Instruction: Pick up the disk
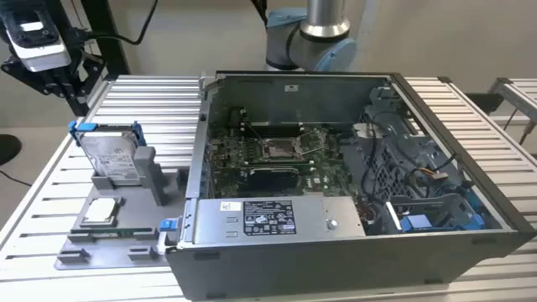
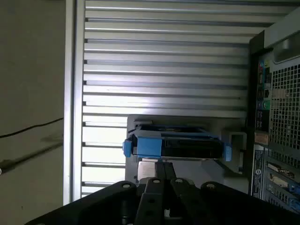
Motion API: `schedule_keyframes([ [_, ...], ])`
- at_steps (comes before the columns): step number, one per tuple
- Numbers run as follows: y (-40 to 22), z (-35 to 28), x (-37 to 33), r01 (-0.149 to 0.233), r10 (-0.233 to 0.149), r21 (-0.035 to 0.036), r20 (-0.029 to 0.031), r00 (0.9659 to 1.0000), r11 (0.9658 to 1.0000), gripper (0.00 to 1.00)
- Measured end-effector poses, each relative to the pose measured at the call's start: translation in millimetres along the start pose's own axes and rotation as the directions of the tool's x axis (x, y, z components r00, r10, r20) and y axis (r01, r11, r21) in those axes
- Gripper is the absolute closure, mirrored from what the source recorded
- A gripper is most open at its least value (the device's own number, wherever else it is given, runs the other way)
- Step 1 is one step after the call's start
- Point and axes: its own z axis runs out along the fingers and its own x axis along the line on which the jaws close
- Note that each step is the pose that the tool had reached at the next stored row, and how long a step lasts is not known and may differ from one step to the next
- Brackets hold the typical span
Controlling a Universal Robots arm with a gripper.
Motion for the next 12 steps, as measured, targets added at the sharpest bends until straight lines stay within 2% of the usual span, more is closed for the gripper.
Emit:
schedule_keyframes([
  [8, 0.0, 0.0, 0.0, 0.001, -0.001, 0.0, 0.0, 1.0, 1.0, 1.0],
  [12, 0.0, -0.1, 0.2, 0.035, -0.035, 0.0001, -0.0015, 0.9994, 0.9994, 1.0],
])
